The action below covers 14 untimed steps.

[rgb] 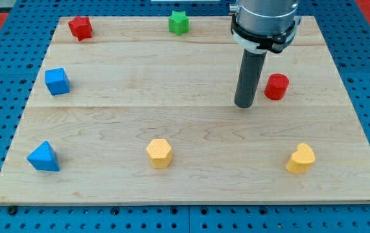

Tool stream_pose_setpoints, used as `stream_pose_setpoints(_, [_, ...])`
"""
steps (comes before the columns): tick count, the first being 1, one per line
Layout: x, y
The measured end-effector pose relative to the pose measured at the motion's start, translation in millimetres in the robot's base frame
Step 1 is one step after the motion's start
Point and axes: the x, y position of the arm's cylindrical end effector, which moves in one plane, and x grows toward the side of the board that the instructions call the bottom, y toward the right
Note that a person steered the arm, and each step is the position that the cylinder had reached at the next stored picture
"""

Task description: Push the red circle towards the triangle

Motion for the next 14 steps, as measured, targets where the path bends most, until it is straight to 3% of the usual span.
stream_pose_setpoints(2, [0.0,0.4])
stream_pose_setpoints(6, [-0.4,85.5])
stream_pose_setpoints(7, [-0.4,133.1])
stream_pose_setpoints(9, [-59.5,227.0])
stream_pose_setpoints(14, [19.4,225.4])
